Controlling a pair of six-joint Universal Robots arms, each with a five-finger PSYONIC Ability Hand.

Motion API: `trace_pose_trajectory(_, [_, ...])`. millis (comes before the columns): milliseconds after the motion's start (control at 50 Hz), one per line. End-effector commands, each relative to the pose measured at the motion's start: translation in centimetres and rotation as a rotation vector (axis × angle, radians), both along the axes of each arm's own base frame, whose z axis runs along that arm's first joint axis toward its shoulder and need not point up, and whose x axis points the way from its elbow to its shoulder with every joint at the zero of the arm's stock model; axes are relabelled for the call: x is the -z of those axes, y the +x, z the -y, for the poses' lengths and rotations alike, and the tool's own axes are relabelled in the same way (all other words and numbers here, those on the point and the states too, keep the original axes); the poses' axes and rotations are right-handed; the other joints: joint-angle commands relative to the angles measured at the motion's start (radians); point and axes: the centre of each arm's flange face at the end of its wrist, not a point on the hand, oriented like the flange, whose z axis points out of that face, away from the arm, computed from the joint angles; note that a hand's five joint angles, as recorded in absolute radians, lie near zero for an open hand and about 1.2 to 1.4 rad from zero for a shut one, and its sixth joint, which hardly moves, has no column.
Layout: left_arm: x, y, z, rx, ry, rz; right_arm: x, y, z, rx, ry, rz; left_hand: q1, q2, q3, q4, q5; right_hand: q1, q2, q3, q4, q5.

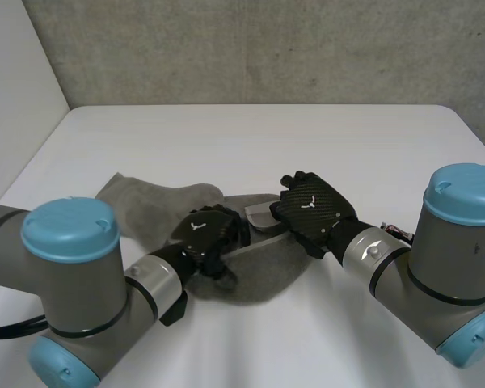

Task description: Fold the towel.

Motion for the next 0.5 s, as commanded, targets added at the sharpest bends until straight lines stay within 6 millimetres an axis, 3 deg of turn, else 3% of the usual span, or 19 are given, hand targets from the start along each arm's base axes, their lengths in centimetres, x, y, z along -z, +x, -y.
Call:
trace_pose_trajectory(20, [0.7,-1.2,-1.0,0.038,-0.001,0.018,0.1,0.0,0.0,-0.003,0.002,-0.002,0.071,0.069,-0.048,-0.054,0.077,0.075,0.078,-0.047,-0.076,0.057])
trace_pose_trajectory(280, [2.0,-1.4,-0.7,0.016,0.016,0.05,0.1,0.0,-0.2,-0.008,0.003,-0.005,0.054,0.052,-0.048,-0.054,0.059,0.075,0.078,-0.047,-0.076,0.057])
trace_pose_trajectory(440, [2.1,-1.1,-0.6,0.007,0.023,0.056,-0.1,0.0,-0.2,-0.001,0.0,0.0,0.556,0.554,-0.048,-0.054,0.561,0.075,0.078,-0.047,-0.076,0.057])
trace_pose_trajectory(460, [2.0,-1.0,-0.6,0.006,0.022,0.055,-0.3,-0.1,-0.2,0.0,-0.003,0.003,0.698,0.696,-0.048,-0.054,0.703,0.075,0.078,-0.047,-0.076,0.057])
trace_pose_trajectory(500, [1.7,-0.8,-0.5,0.0,0.019,0.052,-0.4,-0.1,-0.3,-0.002,-0.004,0.004,0.699,0.697,-0.048,-0.054,0.705,0.075,0.078,-0.047,-0.076,0.057])
